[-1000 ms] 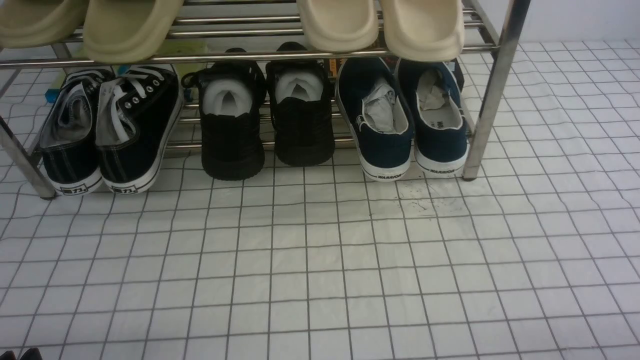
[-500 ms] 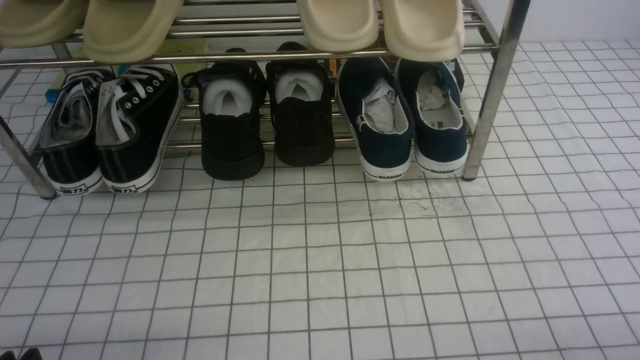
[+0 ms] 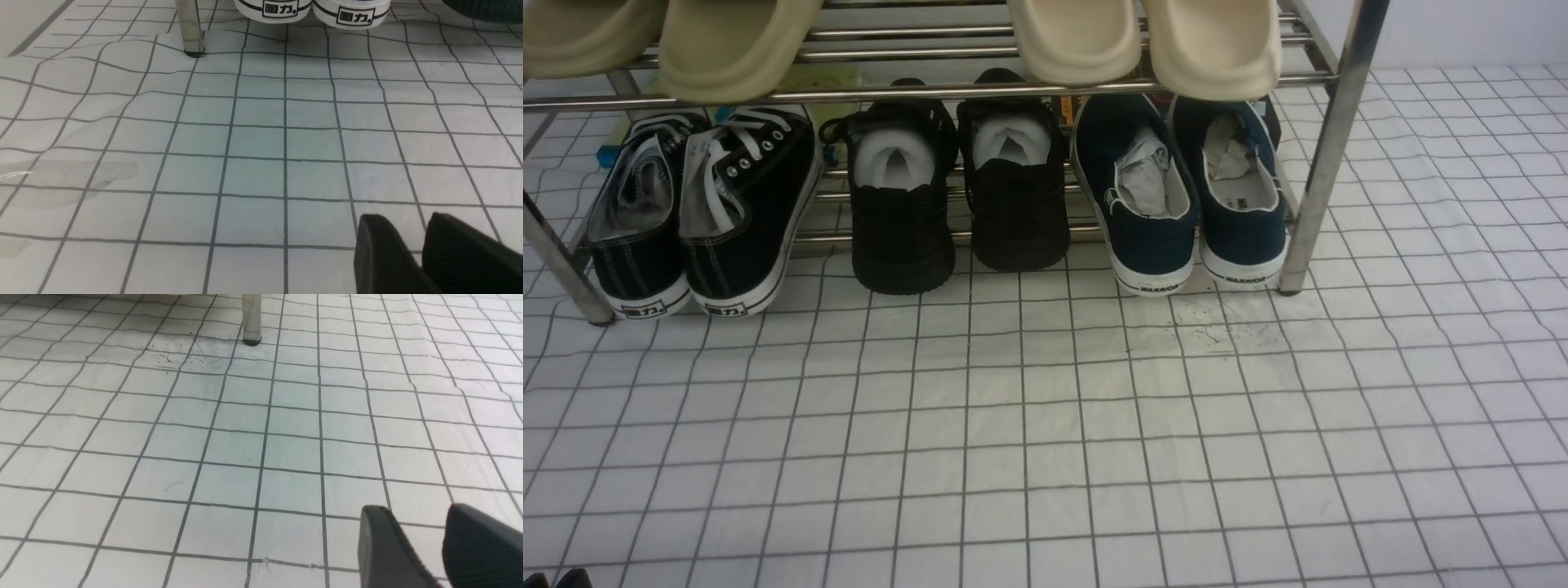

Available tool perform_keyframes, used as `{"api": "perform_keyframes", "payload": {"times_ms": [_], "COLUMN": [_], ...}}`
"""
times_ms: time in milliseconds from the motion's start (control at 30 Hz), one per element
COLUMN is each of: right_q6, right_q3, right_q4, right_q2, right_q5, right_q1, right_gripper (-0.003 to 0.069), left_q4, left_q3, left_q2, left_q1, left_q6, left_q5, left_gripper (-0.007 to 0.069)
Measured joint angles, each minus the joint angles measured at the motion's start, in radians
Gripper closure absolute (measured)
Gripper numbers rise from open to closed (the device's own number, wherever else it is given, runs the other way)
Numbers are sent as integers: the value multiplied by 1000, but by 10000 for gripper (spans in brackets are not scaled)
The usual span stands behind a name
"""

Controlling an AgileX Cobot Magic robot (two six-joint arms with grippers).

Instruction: Take the shoes off the shelf with your hand from the white checkered tablecloth.

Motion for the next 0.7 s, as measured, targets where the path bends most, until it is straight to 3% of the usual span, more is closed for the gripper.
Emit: {"api": "perform_keyframes", "payload": {"times_ms": [67, 100, 233, 400, 567, 600, 700], "right_q6": [43, 131, 278, 309, 274, 256, 251], "right_q3": [0, 3, 9, 8, -118, -221, -434], "right_q4": [54, 178, 420, 541, 482, 377, 169], "right_q2": [0, 0, 0, 0, 15, 76, 254], "right_q5": [-6, -17, -27, -25, 58, 98, 239], "right_q1": [0, 0, 0, 0, 0, 0, 0], "right_gripper": [420, 420, 420, 428, 522, 596, 669], "left_q4": [0, 0, 0, 0, 0, 0, 0], "left_q3": [0, 0, 0, 0, 0, 0, 0], "left_q2": [0, 0, 0, 0, 0, 0, 0], "left_q1": [0, 0, 0, 0, 0, 0, 0], "left_q6": [0, 0, 0, 0, 0, 0, 0], "left_q5": [0, 0, 0, 0, 0, 0, 0], "left_gripper": [427, 427, 427, 427, 427, 427, 427]}}
